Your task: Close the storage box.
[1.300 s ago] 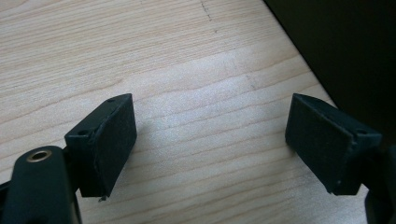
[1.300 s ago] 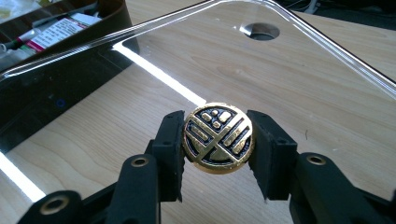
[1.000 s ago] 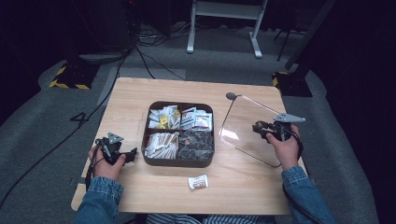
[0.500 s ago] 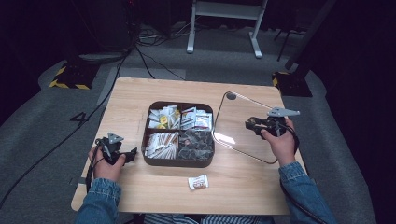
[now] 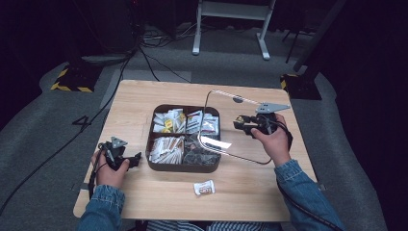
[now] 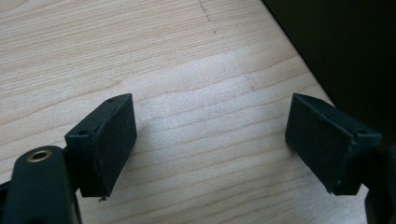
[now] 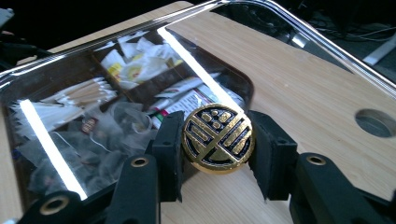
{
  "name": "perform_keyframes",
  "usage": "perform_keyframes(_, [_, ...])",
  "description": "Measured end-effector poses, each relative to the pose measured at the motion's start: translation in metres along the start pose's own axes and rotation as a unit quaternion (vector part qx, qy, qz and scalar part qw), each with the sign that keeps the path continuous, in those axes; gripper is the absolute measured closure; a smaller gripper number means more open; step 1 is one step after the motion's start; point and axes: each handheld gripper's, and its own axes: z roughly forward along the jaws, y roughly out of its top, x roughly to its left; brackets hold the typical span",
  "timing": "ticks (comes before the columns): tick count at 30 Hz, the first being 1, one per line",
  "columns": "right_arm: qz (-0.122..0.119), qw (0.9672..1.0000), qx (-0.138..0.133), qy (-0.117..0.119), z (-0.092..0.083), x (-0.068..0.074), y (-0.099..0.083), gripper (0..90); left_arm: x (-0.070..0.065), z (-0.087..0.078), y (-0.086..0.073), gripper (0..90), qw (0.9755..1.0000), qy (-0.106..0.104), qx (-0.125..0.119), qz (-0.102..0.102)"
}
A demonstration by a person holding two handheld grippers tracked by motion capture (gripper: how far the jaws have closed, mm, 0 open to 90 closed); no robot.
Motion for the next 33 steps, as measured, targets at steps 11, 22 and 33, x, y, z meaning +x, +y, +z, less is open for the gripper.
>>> perform_keyframes(11, [-0.008, 0.9997, 0.011, 0.021, 0.015, 0.019, 0.018, 59.0, 0.0, 0.001, 0.0, 17.0, 1.0, -0.001, -0.001, 0.001])
perform_keyframes(22, [-0.017, 0.9987, 0.026, 0.04, 0.037, 0.032, 0.032, 59.0, 0.0, 0.001, 0.0, 17.1, 1.0, -0.002, 0.0, 0.001])
perform_keyframes(33, [-0.026, 0.9972, 0.042, 0.055, 0.063, 0.041, 0.043, 59.0, 0.0, 0.0, 0.0, 18.5, 1.0, 0.0, -0.003, 0.002])
